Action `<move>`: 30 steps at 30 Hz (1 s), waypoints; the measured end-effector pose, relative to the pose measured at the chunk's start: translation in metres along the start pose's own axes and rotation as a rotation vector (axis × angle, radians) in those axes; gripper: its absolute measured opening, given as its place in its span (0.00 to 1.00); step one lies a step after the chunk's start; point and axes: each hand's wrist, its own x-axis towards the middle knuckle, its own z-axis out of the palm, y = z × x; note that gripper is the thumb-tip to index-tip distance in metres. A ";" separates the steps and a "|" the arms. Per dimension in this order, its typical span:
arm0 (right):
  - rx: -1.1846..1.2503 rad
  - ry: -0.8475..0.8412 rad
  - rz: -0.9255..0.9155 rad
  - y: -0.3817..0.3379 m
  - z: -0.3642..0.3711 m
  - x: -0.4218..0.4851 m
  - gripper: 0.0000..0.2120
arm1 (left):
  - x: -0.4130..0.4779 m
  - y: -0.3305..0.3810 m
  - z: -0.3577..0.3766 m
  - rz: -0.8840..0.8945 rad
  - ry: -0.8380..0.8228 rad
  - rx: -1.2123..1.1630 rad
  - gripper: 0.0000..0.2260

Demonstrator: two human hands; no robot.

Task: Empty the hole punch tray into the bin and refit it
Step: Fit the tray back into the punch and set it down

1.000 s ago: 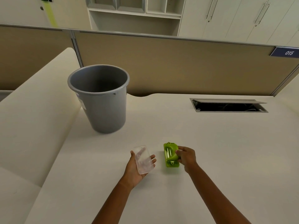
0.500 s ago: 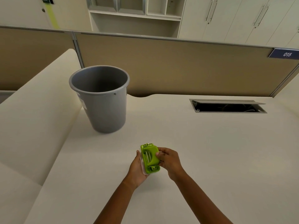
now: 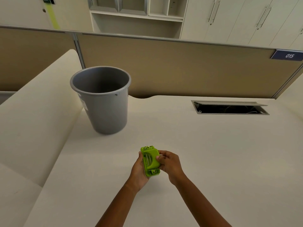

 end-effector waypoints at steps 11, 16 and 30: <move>-0.082 -0.012 -0.054 0.002 0.001 -0.008 0.12 | -0.002 0.002 0.001 0.018 0.045 -0.019 0.28; -0.072 -0.016 -0.074 0.000 0.000 -0.009 0.12 | -0.005 0.005 0.009 0.033 0.034 -0.066 0.27; -0.265 0.020 -0.183 0.000 -0.001 -0.011 0.15 | -0.001 0.007 0.007 0.053 -0.016 -0.073 0.26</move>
